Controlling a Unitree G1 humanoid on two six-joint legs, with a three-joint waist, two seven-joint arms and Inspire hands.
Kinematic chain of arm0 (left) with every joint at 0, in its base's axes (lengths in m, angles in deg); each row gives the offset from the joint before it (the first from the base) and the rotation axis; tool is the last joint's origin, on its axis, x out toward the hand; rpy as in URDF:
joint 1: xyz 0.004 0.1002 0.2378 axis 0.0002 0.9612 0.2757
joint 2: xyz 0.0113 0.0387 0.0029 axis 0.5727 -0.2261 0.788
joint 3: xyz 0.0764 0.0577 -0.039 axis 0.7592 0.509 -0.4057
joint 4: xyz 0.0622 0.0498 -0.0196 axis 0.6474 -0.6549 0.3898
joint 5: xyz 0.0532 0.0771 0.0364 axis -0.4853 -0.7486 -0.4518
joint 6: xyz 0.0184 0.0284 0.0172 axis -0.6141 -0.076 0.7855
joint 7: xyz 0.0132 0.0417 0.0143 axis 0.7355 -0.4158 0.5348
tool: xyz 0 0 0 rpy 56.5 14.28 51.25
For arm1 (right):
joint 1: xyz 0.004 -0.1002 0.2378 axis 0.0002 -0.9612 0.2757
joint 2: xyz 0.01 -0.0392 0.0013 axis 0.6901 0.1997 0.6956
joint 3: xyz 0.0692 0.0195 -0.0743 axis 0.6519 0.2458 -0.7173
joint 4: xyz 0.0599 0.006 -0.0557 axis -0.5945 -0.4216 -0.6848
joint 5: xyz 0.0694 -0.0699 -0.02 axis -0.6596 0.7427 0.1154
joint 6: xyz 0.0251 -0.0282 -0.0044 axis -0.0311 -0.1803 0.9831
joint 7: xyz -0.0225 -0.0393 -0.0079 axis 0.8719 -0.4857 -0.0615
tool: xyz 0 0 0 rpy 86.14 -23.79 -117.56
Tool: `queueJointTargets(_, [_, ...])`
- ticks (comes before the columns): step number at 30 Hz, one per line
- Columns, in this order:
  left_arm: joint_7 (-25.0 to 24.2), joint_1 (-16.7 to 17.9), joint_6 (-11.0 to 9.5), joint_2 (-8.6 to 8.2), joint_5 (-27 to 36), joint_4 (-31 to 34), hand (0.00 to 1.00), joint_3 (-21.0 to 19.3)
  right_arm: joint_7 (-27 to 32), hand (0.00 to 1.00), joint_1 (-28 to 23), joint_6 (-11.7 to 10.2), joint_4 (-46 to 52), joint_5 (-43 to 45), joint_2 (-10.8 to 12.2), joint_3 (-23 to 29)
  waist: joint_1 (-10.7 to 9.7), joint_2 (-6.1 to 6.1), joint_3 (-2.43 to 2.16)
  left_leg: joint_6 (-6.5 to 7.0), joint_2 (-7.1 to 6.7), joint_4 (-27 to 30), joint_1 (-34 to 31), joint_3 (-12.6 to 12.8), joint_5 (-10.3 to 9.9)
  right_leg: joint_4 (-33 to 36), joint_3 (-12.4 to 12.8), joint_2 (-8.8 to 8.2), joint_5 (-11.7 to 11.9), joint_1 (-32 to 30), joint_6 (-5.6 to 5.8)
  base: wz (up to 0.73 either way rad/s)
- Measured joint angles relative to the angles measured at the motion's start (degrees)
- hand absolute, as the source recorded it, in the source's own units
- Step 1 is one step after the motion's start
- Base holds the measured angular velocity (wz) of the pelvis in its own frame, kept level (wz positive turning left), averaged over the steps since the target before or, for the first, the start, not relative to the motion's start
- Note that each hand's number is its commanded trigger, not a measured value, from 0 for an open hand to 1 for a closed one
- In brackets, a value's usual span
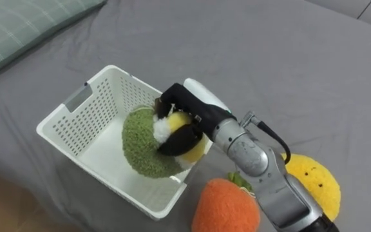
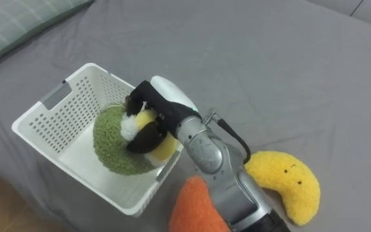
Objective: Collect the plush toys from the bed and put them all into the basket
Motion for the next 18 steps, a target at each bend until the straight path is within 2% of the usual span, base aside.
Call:
queueJointTargets(3, [0.7,0.0,-0.2,-0.03,0.1,0.0,0.00,0.0,2.0,0.00,0.8,-0.1,0.0,-7.3,0.0,0.0,0.0,1.00,-0.34,0.06,0.01,-0.1,0.4,0.2,0.1,0.0,0.0,-0.07,0.0,0.3,0.02,0.00])
queueJointTargets(4, [1.1,0.0,-0.5,-0.03,0.1,-0.1,0.00,0.0,2.7,0.03,0.9,-0.2,0.0,-9.1,0.0,0.0,0.0,1.41,-0.33,0.07,0.02,-0.2,0.9,0.2,0.1,0.0,0.0,-0.08,0.0,0.7,0.03,0.00])
queueJointTargets(6, [1.1,0.0,-0.9,-0.15,0.1,0.0,0.00,0.0,3.3,0.53,0.9,-1.0,0.0,-9.6,-0.1,0.1,-0.2,1.82,-0.44,0.07,0.02,-0.4,0.9,0.2,0.1,0.0,0.0,-0.10,0.0,0.9,0.05,0.00])
queueJointTargets(7, [1.1,0.0,-1.3,-0.31,0.0,0.0,0.00,0.0,3.3,0.61,0.9,-1.5,0.0,-9.6,0.0,0.3,-0.1,1.94,-0.45,0.06,0.01,-0.5,0.9,0.2,0.1,0.0,0.0,-0.11,0.0,0.9,0.05,0.00])
queueJointTargets(8, [1.1,0.1,-1.4,-0.45,0.1,0.0,0.00,-0.1,3.3,0.78,0.9,-1.7,0.0,-9.7,-0.1,0.5,-0.2,1.97,-0.45,0.05,0.01,-0.5,0.9,0.2,0.1,0.0,0.0,-0.11,0.0,0.9,0.05,0.00])
queueJointTargets(10, [1.1,0.1,-1.4,-0.75,0.1,0.0,0.00,-0.1,3.6,1.00,0.9,-1.7,0.0,-10.0,-0.2,0.8,-0.2,1.96,-0.45,0.04,0.01,-0.4,0.9,0.2,0.2,0.1,0.0,-0.11,0.0,1.0,0.05,0.00])
queueJointTargets(14, [1.0,0.2,-1.7,-1.61,0.1,0.0,0.00,-0.1,3.7,1.00,0.9,-2.0,-0.1,-10.0,-0.2,1.1,-0.2,1.92,-0.48,0.04,0.01,-0.4,0.9,0.2,0.2,0.0,0.0,-0.10,0.0,0.8,0.05,0.00])
queueJointTargets(18, [0.9,0.2,-2.3,-1.73,0.0,0.0,0.00,-0.1,3.6,1.00,0.9,-2.0,-0.1,-9.6,-0.5,1.1,-0.2,1.77,-0.55,0.04,0.00,-0.4,0.9,0.2,0.2,0.0,0.0,-0.06,0.0,0.8,0.05,0.00])
